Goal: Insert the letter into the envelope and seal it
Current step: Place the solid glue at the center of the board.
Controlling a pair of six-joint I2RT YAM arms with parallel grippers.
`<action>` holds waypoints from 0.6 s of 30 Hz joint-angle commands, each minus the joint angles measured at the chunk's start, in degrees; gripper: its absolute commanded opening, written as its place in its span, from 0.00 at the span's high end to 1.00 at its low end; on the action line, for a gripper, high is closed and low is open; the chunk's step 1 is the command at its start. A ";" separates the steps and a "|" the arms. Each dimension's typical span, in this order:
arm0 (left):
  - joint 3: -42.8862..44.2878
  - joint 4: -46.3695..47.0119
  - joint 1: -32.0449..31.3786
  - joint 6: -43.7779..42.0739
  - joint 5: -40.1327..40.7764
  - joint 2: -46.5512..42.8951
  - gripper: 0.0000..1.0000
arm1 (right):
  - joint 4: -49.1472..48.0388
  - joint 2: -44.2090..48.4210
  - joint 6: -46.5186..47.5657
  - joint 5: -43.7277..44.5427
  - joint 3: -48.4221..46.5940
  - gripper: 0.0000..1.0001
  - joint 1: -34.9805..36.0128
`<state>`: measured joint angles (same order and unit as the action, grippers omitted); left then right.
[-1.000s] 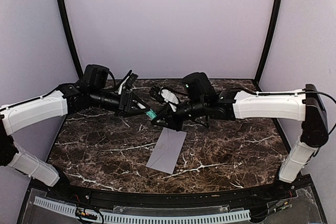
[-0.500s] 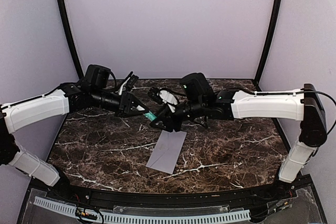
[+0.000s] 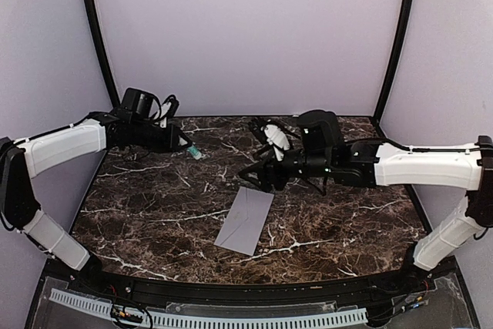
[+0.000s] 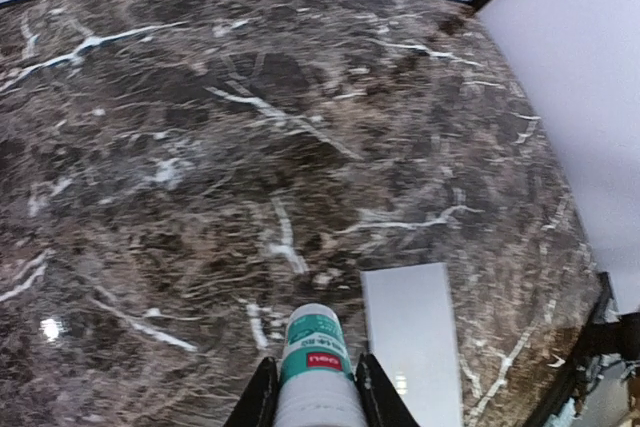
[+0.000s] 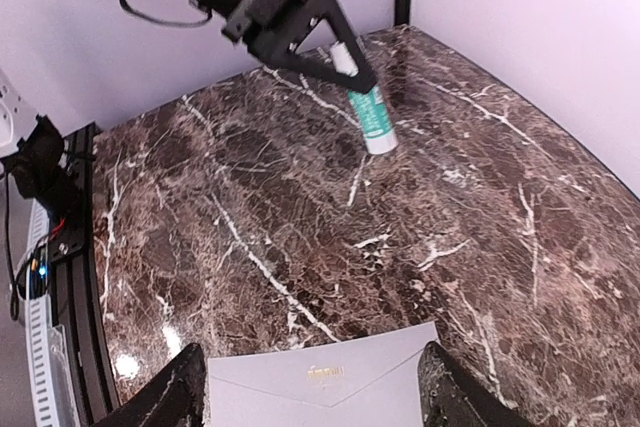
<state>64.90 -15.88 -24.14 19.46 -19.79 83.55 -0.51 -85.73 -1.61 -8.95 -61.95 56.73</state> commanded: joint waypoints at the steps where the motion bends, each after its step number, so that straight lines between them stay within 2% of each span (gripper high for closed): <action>1: 2.11 -0.86 4.32 -7.14 11.10 6.05 0.96 | -2.87 6.43 -4.95 9.90 4.03 0.30 -1.52; 7: 9.03 -5.38 5.74 -11.40 19.71 16.41 0.96 | -1.73 13.56 -8.14 14.20 8.96 0.27 -3.60; 18: 13.41 -6.26 7.35 -16.48 26.64 23.01 0.96 | -1.33 16.53 -10.40 15.64 11.66 0.26 -4.45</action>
<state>76.27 -20.69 -17.74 6.31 3.14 105.01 -0.80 -70.17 -10.26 5.41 -50.98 52.71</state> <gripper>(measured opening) 0.223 0.739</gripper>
